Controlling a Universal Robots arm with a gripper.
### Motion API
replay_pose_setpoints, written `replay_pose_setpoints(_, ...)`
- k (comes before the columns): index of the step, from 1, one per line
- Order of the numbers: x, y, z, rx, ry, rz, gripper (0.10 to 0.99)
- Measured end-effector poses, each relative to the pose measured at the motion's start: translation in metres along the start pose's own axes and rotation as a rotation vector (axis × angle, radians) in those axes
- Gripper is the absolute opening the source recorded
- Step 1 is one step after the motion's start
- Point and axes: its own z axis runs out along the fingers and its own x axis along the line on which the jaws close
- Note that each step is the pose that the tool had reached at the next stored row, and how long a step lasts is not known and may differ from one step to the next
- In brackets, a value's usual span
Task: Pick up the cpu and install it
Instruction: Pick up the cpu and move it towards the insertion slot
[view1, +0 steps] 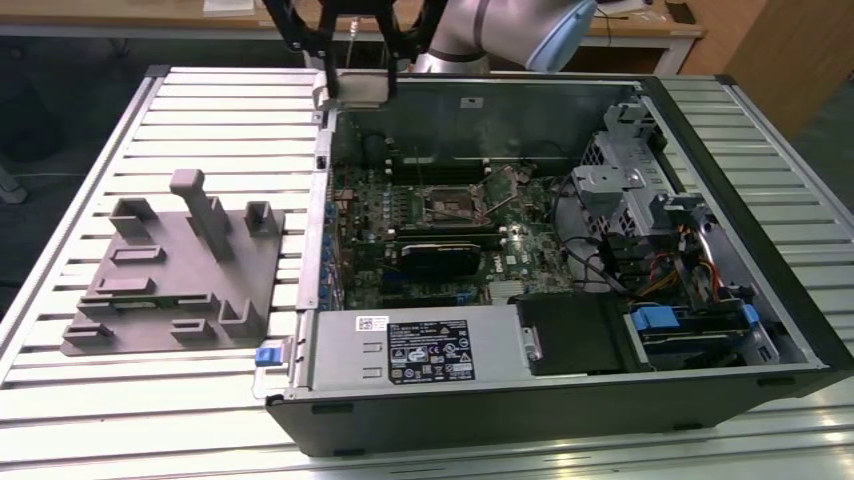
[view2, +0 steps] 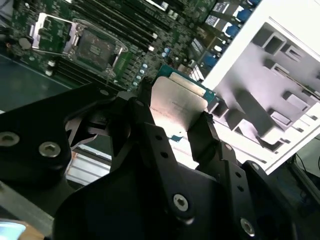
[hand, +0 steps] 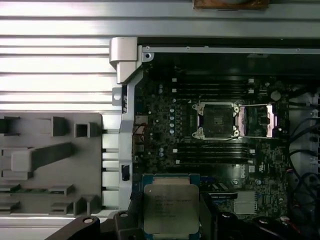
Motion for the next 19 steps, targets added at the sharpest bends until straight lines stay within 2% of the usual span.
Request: replay_pose_setpoints(19,-0.0794,0.0060,0.0041,0.000,-0.0005,0.000,0.541)
